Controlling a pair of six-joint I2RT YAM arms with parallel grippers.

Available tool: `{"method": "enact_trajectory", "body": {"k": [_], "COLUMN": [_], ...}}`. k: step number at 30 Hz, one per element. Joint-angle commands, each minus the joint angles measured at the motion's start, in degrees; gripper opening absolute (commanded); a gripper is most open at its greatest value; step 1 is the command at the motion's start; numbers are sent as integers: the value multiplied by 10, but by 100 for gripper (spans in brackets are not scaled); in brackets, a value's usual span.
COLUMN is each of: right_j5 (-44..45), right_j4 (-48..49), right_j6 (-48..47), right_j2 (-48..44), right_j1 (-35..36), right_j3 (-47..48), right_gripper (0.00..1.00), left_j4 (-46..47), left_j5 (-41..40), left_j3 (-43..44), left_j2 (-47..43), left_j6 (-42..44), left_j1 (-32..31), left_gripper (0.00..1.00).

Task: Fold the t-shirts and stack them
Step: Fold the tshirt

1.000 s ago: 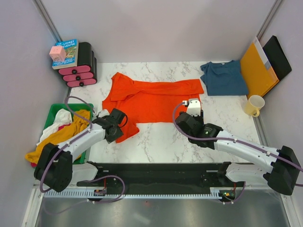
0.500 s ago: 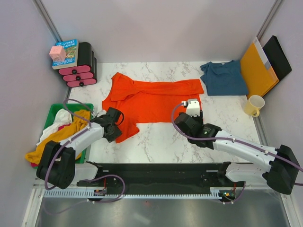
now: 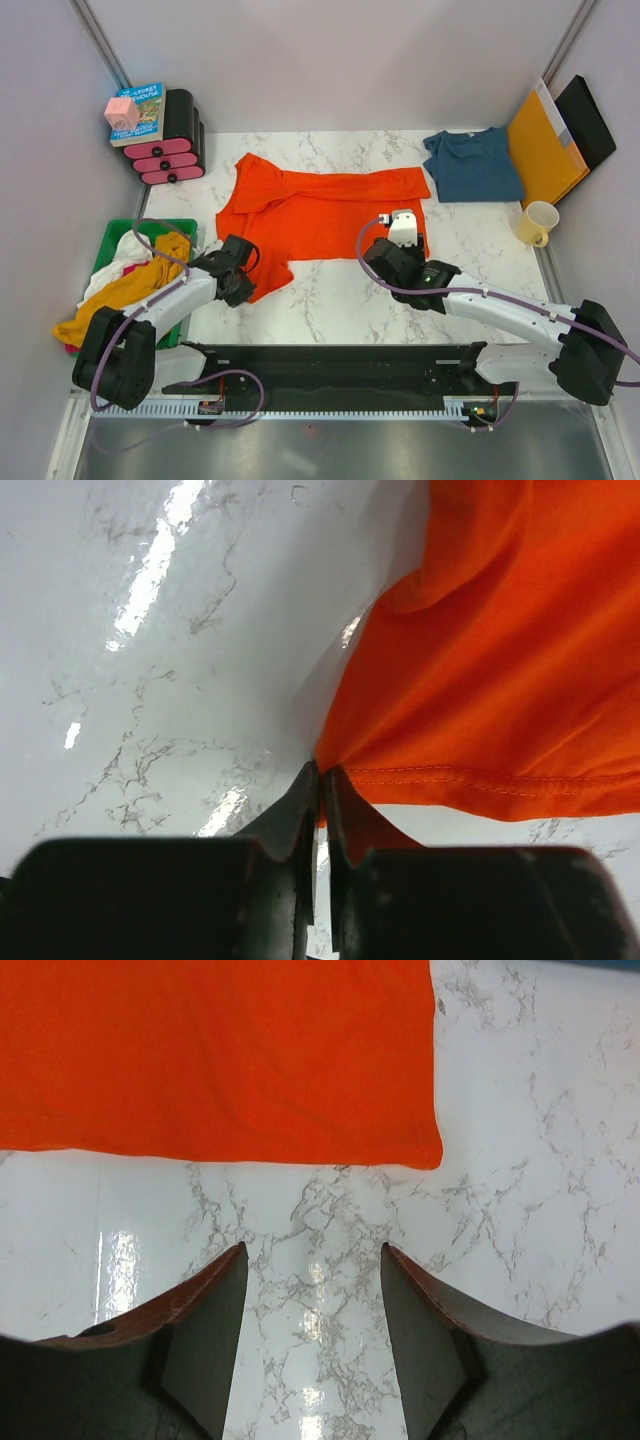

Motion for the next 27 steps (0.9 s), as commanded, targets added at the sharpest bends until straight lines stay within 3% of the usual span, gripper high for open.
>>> {"method": "enact_trajectory", "body": {"k": [1,3,10,20,27], "right_j5": [23,24,-77,-134,-127], "right_j4": [9,-4,1,81,103], "right_j6": [26,41,50,51,57], "right_j2": [-3,-6,32,182,192], "right_j1": [-2,-17,-223,-282,-286], "right_j3": [2,3,-15,28,34], "right_gripper": [63,64,62,62,62], "left_j4": [9,9,4,1,0], "left_j5": [2,-3,-10,4,5], "left_j3": [-14,-10,8,36,44], "left_j2": [-11,-14,-21,-19,-30], "left_j6": [6,16,42,71,83], "left_j1": [-4,-5,-6,-5,-6], "left_gripper": [3,2,2,2,2]}}
